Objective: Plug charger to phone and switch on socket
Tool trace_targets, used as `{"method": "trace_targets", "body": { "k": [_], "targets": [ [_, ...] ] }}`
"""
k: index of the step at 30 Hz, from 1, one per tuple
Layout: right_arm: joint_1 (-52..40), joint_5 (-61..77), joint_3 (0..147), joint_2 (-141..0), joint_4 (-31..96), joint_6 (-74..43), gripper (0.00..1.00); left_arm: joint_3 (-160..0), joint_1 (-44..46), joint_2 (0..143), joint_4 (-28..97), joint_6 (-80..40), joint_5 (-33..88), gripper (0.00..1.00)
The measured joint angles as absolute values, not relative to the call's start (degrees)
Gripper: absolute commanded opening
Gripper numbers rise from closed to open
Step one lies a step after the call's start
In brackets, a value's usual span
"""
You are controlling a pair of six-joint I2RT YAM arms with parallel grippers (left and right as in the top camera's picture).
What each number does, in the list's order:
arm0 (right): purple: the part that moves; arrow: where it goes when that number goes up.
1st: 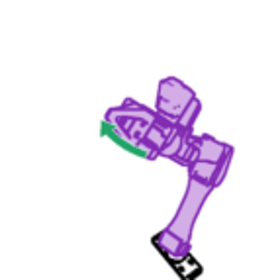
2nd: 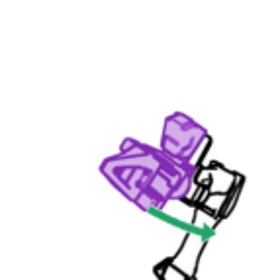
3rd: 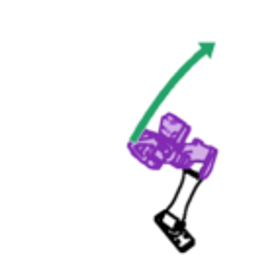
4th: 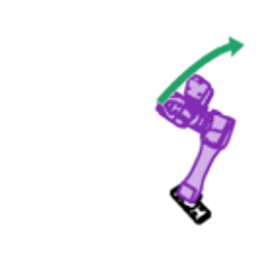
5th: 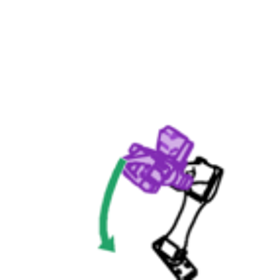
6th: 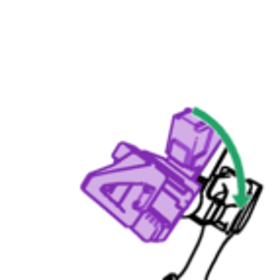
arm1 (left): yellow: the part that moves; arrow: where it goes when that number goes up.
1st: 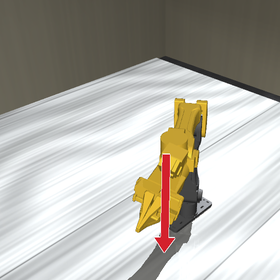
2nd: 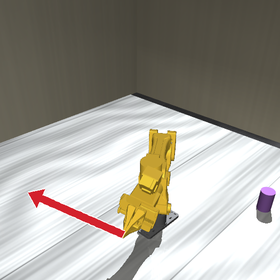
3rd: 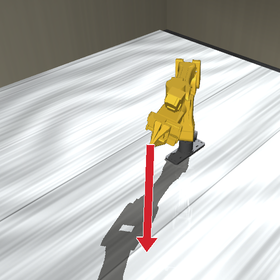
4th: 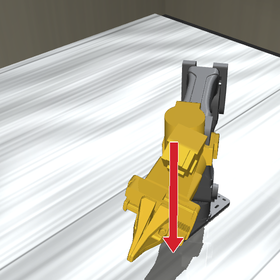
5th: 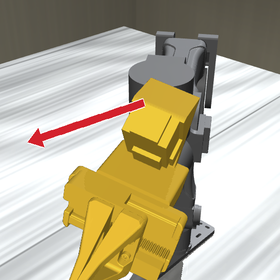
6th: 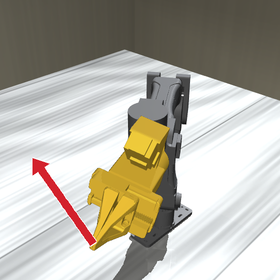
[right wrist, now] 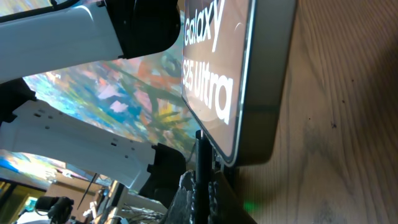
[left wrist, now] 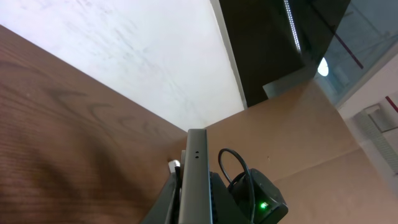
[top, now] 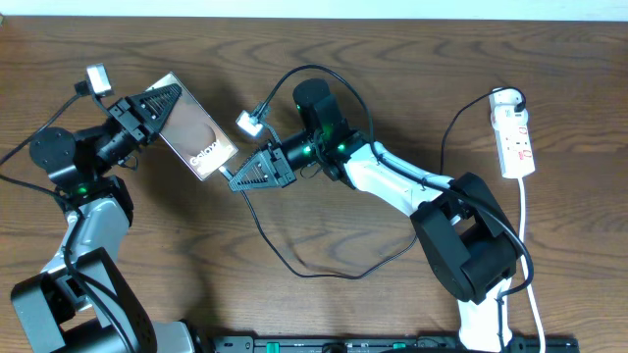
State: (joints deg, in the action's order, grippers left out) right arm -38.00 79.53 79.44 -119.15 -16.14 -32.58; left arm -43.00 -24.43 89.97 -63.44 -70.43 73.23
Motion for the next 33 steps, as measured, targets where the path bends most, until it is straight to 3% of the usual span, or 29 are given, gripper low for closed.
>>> {"method": "trace_targets", "body": {
  "k": [33],
  "targets": [
    [-37.93,78.17,79.44,-119.15,-16.45,-32.71,0.01,-43.00,-25.50,89.97,-63.44,-70.76,73.34,0.07]
  ]
}}
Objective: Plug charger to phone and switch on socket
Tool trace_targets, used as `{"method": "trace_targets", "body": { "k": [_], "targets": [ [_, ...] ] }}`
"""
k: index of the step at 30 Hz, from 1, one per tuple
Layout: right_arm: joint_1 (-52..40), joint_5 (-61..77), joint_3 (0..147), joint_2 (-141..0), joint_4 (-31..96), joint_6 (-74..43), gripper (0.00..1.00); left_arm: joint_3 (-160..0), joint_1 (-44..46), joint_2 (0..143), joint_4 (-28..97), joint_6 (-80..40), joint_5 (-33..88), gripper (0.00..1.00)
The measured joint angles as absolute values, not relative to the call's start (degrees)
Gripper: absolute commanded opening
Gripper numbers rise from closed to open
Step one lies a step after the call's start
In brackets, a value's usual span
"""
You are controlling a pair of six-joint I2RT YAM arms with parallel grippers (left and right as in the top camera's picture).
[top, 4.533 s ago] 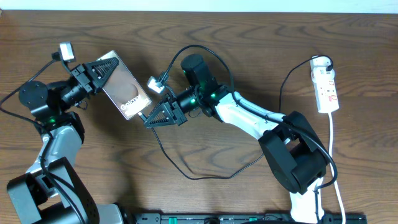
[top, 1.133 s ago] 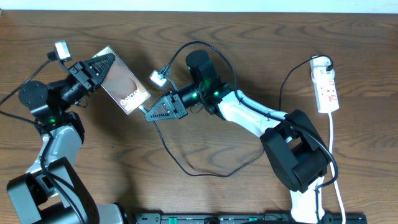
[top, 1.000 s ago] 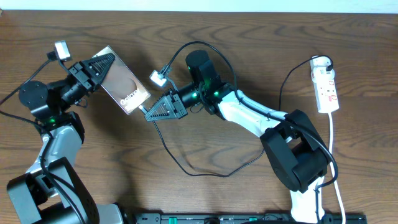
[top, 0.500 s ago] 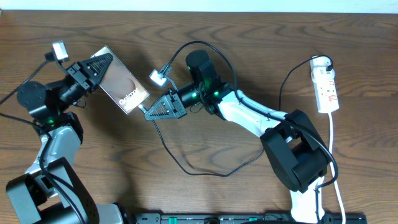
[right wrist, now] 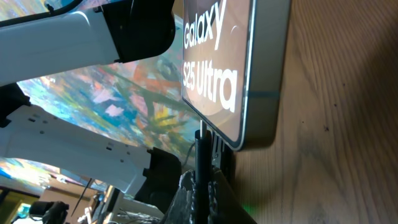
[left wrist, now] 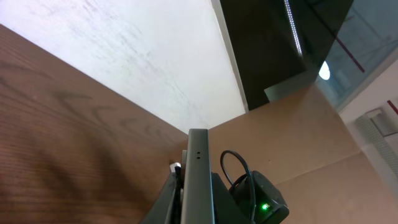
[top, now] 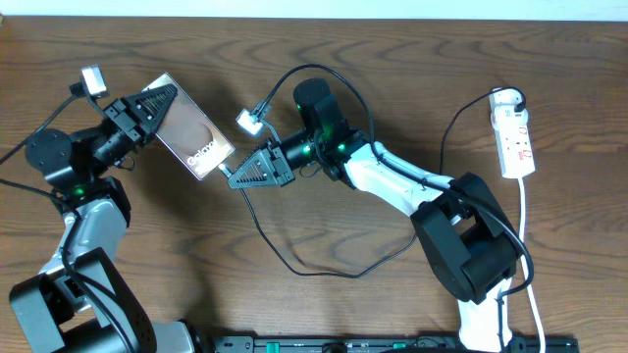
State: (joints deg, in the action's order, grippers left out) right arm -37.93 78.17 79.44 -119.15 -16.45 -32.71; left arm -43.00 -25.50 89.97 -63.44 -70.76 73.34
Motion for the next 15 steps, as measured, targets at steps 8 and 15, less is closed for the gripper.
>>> {"method": "trace_targets", "body": {
  "k": [8,15],
  "targets": [
    [-37.93,78.17,79.44,-119.15,-16.56,-32.71,0.01,-43.00,-25.50,89.97,-63.42,-72.64,73.12,0.08],
    [-37.93,78.19,79.44,-119.15,-16.60,-32.71,0.01,-43.00,-25.50,89.97,-63.42,-73.52,73.12,0.07]
  ]
}}
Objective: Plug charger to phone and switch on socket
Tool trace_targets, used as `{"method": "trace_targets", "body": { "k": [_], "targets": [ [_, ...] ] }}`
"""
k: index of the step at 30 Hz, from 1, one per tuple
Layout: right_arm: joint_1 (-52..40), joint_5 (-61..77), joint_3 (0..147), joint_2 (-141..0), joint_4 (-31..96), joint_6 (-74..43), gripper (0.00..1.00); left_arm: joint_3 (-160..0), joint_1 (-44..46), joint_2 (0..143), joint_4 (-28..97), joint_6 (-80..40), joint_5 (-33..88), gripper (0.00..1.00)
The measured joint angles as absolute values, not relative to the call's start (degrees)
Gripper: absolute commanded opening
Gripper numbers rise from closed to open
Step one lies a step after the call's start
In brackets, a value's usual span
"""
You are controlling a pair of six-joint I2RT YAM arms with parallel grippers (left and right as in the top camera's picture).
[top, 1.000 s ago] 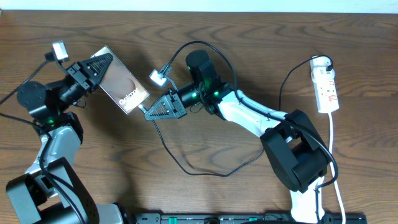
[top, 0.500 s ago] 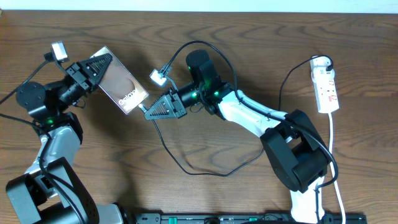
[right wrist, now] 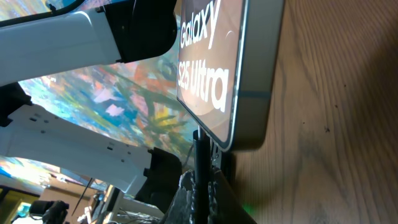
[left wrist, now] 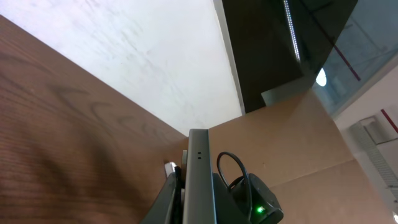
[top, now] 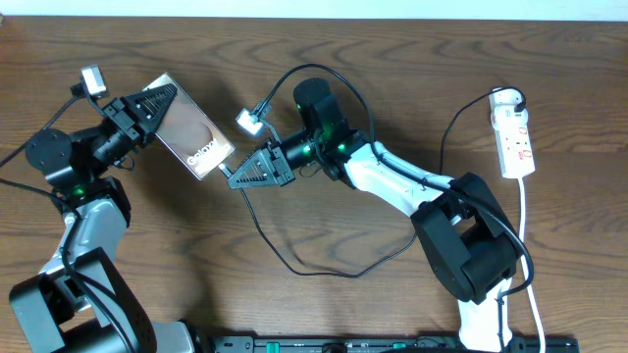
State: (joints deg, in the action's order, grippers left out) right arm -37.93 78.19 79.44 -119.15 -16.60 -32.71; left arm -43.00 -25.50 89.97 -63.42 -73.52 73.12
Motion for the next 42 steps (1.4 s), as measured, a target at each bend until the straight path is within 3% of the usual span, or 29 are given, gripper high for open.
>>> {"method": "trace_targets", "body": {
  "k": [42],
  "targets": [
    [-38.41,79.68,79.44,-119.15,-16.43,-33.80,0.01,-43.00,-23.03,89.97,-63.46,-73.45,73.14,0.07]
  ]
}}
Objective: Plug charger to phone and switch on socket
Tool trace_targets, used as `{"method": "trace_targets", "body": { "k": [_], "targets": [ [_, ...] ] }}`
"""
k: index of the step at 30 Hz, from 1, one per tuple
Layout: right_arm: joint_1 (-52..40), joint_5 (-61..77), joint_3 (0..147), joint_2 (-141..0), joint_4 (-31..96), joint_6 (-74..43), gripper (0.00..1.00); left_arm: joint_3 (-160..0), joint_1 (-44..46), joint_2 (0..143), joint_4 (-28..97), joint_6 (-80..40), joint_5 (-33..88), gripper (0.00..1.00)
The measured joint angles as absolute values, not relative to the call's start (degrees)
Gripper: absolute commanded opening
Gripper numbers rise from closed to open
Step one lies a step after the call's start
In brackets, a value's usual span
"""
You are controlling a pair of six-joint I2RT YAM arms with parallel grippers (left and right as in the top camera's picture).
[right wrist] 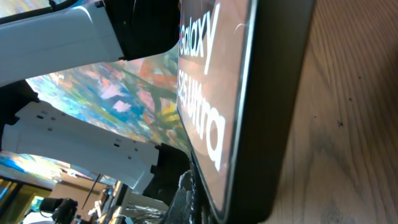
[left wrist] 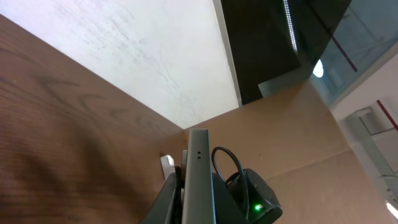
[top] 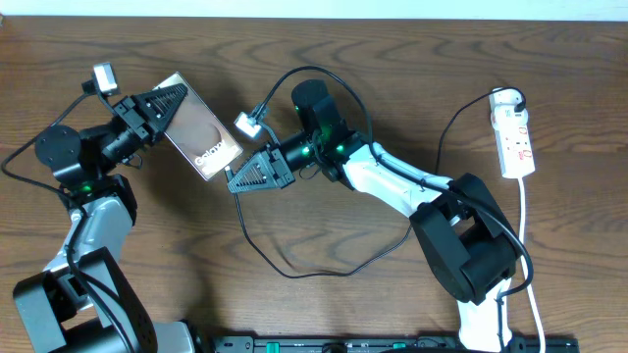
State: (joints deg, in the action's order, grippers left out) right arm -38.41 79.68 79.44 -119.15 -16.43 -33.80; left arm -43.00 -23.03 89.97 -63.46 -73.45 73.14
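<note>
In the overhead view my left gripper (top: 167, 101) is shut on the top end of the phone (top: 201, 126). The phone is held off the table, its screen reading "Galaxy". My right gripper (top: 234, 178) is shut on the charger plug, with its tip at the phone's bottom end. In the right wrist view the phone (right wrist: 249, 93) fills the frame and covers the plug above my right gripper (right wrist: 198, 199). The left wrist view looks along the phone's edge (left wrist: 198, 155). The black cable (top: 294, 270) loops over the table. The white socket strip (top: 513, 132) lies far right.
The socket strip's white lead (top: 525, 245) runs down the right edge of the table. My right arm (top: 392, 181) stretches across the table's middle, with its base (top: 471, 245) at the front right. A cardboard wall (left wrist: 298, 143) stands behind the table.
The phone in my left gripper has moved right and nearer to my right gripper. Its bottom edge now covers the plug, which earlier stood visible just under it.
From the oldest moment my left gripper held the phone and my right held the plug just below the phone's bottom edge. Over the following two moments the phone shifted only slightly against the plug. Now the phone sits closer, hiding the plug.
</note>
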Motion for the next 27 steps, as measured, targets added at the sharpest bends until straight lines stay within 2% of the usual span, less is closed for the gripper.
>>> {"method": "trace_targets", "body": {
  "k": [27],
  "targets": [
    [-38.46,81.76,79.05,-119.26,-15.51,-33.98,0.01,-43.20,-23.16,89.97,-64.51,-67.44,81.36,0.07]
  ]
}}
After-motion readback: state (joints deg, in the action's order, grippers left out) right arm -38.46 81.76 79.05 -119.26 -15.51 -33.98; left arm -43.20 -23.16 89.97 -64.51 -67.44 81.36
